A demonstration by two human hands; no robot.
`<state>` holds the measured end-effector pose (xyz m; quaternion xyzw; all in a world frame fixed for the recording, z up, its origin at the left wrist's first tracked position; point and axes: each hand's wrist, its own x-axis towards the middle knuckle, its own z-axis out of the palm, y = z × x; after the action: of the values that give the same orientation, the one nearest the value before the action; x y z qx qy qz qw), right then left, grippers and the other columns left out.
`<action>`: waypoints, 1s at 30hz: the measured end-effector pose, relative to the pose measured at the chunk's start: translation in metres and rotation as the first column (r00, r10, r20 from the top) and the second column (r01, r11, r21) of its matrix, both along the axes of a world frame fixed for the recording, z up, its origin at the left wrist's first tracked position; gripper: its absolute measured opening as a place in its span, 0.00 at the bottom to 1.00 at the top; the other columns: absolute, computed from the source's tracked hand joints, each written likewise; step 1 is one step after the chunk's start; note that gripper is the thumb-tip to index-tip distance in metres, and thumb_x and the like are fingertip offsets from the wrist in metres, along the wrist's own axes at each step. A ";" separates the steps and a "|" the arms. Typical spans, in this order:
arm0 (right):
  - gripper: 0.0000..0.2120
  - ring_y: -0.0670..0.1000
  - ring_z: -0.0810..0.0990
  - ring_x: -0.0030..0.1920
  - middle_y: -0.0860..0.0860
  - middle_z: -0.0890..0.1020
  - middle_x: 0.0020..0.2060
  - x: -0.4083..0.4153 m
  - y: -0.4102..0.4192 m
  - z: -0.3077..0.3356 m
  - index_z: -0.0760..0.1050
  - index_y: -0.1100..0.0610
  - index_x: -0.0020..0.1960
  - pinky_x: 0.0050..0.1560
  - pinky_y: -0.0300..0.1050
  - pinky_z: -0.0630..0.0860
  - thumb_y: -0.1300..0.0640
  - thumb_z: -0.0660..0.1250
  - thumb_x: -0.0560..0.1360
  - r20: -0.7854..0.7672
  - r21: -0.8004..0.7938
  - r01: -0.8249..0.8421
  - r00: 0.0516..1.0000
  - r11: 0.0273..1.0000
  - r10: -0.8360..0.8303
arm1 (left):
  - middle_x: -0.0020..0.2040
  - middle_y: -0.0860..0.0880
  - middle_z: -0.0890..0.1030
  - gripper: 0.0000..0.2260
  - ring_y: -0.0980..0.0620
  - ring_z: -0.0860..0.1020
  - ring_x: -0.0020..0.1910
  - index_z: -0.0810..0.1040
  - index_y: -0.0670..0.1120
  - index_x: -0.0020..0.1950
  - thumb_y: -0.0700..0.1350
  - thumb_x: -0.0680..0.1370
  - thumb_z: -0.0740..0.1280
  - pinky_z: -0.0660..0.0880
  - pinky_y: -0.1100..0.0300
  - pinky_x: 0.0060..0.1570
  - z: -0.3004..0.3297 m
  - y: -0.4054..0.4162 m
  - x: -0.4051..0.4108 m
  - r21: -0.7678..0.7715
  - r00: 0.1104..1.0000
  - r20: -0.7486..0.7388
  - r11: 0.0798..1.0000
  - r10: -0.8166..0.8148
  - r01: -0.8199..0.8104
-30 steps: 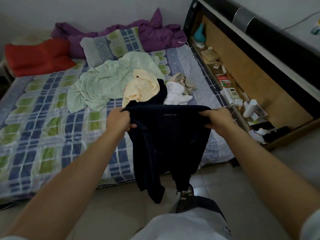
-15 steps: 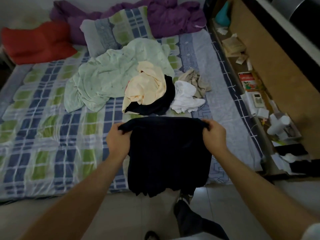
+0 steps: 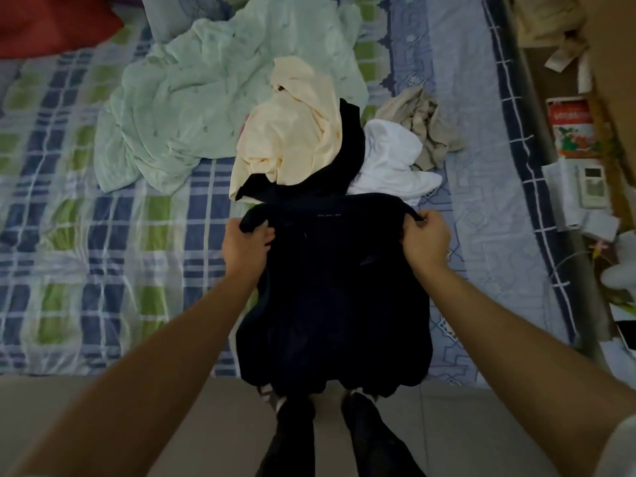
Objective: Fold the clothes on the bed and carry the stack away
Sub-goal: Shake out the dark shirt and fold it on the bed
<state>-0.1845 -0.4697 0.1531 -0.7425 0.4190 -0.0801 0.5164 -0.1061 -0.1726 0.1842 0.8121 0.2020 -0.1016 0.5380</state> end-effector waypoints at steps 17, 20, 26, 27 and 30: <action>0.25 0.52 0.73 0.71 0.58 0.74 0.72 0.147 -0.027 -0.181 0.64 0.63 0.76 0.66 0.39 0.70 0.73 0.53 0.81 0.017 -0.092 -0.358 0.932 0.929 0.361 | 0.53 0.44 0.80 0.15 0.40 0.79 0.57 0.71 0.42 0.69 0.40 0.82 0.60 0.75 0.48 0.57 -0.201 -0.015 0.196 0.421 0.904 0.039 0.828 -0.425 0.371; 0.27 0.52 0.72 0.72 0.59 0.73 0.72 0.165 -0.037 -0.200 0.63 0.63 0.77 0.69 0.38 0.68 0.74 0.53 0.79 0.019 -0.137 -0.380 0.922 0.915 0.386 | 0.57 0.44 0.82 0.20 0.41 0.79 0.60 0.68 0.44 0.72 0.41 0.81 0.65 0.74 0.50 0.58 -0.225 -0.012 0.223 0.437 0.858 0.027 0.778 -0.512 0.451; 0.40 0.41 0.57 0.77 0.48 0.58 0.81 0.139 -0.019 -0.241 0.45 0.52 0.84 0.77 0.36 0.54 0.68 0.62 0.80 -0.150 -0.213 -0.639 0.769 0.739 0.621 | 0.73 0.41 0.75 0.49 0.40 0.75 0.69 0.44 0.54 0.83 0.51 0.75 0.76 0.72 0.46 0.66 -0.269 -0.017 0.184 0.394 0.758 -0.028 0.690 -0.651 0.607; 0.41 0.43 0.56 0.78 0.50 0.57 0.82 0.130 -0.015 -0.245 0.44 0.52 0.84 0.77 0.37 0.53 0.66 0.64 0.80 -0.177 -0.249 -0.644 0.764 0.723 0.620 | 0.74 0.42 0.74 0.50 0.41 0.75 0.70 0.43 0.56 0.83 0.53 0.74 0.77 0.73 0.46 0.65 -0.272 -0.017 0.174 0.417 0.765 0.011 0.699 -0.643 0.582; 0.39 0.57 0.62 0.78 0.60 0.63 0.78 0.099 -0.004 -0.247 0.54 0.57 0.83 0.78 0.49 0.60 0.63 0.69 0.77 -0.257 -0.430 -0.625 0.776 0.651 0.576 | 0.79 0.47 0.67 0.51 0.45 0.69 0.75 0.45 0.58 0.83 0.54 0.72 0.78 0.70 0.46 0.69 -0.275 -0.013 0.141 0.442 0.808 0.109 0.756 -0.579 0.482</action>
<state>-0.0858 -0.4736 -0.0944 -0.9478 0.1394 0.0278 0.2856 0.0353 -0.1852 -0.0910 0.9327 -0.0884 -0.1098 0.3320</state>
